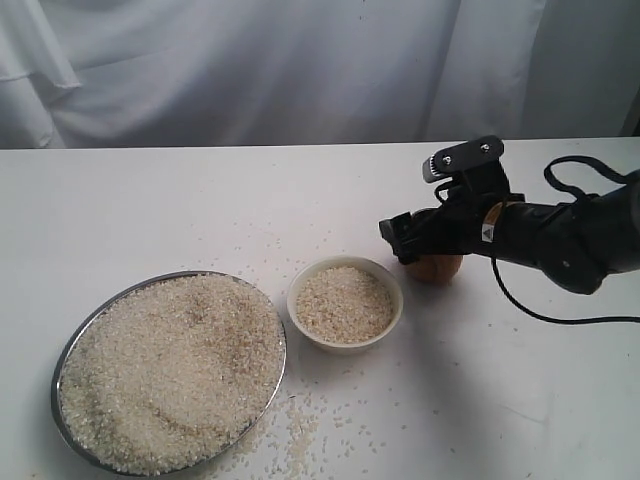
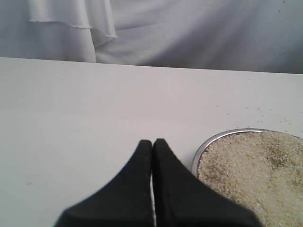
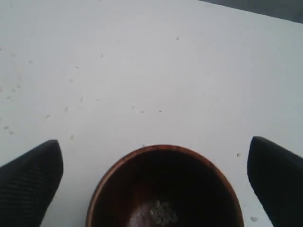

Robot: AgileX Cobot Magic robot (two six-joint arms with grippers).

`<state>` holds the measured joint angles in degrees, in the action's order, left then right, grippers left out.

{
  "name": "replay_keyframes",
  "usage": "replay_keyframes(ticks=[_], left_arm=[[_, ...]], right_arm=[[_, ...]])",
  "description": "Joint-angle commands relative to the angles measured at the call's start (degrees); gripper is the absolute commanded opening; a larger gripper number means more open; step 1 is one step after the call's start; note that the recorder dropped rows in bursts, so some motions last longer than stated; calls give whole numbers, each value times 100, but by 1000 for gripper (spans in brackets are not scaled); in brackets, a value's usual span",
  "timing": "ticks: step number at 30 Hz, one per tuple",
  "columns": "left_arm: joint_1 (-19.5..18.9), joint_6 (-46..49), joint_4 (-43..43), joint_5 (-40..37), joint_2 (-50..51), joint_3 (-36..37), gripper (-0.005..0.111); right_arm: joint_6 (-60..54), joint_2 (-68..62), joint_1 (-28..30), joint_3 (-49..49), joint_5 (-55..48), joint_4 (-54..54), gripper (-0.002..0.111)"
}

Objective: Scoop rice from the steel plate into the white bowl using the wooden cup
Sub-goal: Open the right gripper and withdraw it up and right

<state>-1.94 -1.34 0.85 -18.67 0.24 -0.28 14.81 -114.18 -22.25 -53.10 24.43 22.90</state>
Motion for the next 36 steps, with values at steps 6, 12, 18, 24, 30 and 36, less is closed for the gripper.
replay_keyframes(ticks=[6, 12, 18, 24, 30, 36], left_arm=[[-11, -1, 9, 40, -24, 28, 0], [-11, -1, 9, 40, -24, 28, 0], [-11, -1, 9, 40, -24, 28, 0], [-11, -1, 9, 40, -24, 28, 0], [-11, -1, 9, 40, -24, 28, 0], [-11, -1, 9, 40, -24, 28, 0]], right_arm=[[12, 803, 4, 2, -286, 83, 97], [369, 1815, -7, 271, -1138, 83, 77], [658, 3017, -7, 888, -1153, 73, 36], [1010, 4017, -7, 1395, -1546, 61, 16], [1531, 4933, -7, 1888, -2386, 15, 13], [1542, 5554, -7, 2018, -3497, 15, 13]])
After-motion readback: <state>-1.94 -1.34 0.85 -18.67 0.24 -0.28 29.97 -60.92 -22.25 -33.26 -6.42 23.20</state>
